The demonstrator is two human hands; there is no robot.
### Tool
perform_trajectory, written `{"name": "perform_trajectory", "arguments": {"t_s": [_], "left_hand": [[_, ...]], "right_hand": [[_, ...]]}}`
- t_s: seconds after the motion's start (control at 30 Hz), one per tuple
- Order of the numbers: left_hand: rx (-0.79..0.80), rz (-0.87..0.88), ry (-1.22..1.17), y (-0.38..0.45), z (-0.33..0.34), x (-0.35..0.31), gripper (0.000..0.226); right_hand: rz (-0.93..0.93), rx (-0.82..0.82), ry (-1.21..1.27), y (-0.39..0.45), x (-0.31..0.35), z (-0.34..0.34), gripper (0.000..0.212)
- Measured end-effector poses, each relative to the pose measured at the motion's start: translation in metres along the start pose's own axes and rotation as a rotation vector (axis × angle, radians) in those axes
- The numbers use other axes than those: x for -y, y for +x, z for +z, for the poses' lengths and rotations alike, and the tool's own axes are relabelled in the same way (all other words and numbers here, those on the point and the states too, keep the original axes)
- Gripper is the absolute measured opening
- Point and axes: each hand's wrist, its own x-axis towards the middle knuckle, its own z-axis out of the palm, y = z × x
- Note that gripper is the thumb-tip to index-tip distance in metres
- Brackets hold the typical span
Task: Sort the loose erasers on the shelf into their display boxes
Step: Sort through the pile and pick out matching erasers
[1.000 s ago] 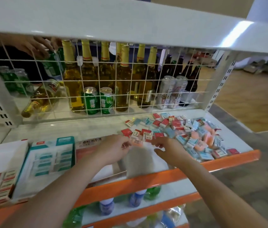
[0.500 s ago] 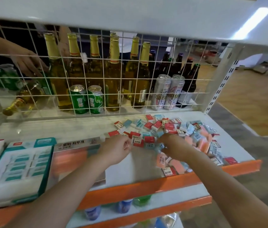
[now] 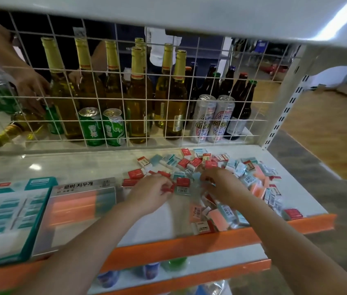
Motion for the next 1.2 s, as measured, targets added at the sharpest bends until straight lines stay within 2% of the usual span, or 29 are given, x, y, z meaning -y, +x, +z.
{"name": "perform_trajectory", "arguments": {"t_s": [0.17, 0.33, 0.57, 0.7, 0.87, 1.03, 1.2], "left_hand": [[0.059, 0.074, 0.186, 0.002, 0.014, -0.012, 0.031], [0.089, 0.074, 0.351, 0.004, 0.020, -0.019, 0.034], [0.038, 0.079, 0.292, 0.002, 0.016, -0.024, 0.026], [0.024, 0.042, 0.184, -0.006, 0.015, -0.018, 0.020], [0.059, -0.017, 0.091, -0.015, 0.013, -0.006, 0.032], [-0.016, -0.042, 0.062, -0.029, 0.001, 0.013, 0.016], [-0.023, -0.028, 0.089, -0.042, -0.006, 0.028, 0.012]], "right_hand": [[0.075, -0.072, 0.091, -0.004, -0.008, -0.001, 0.022], [0.131, -0.097, 0.118, -0.011, -0.011, 0.005, 0.024], [0.174, -0.110, 0.122, -0.027, -0.002, 0.004, 0.027], [0.168, -0.118, 0.142, -0.033, 0.003, 0.007, 0.027], [0.182, -0.111, 0.171, -0.042, 0.014, 0.011, 0.028], [0.163, -0.145, 0.188, -0.043, 0.034, 0.021, 0.029], [0.132, -0.112, 0.123, -0.040, 0.061, 0.039, 0.029]]}}
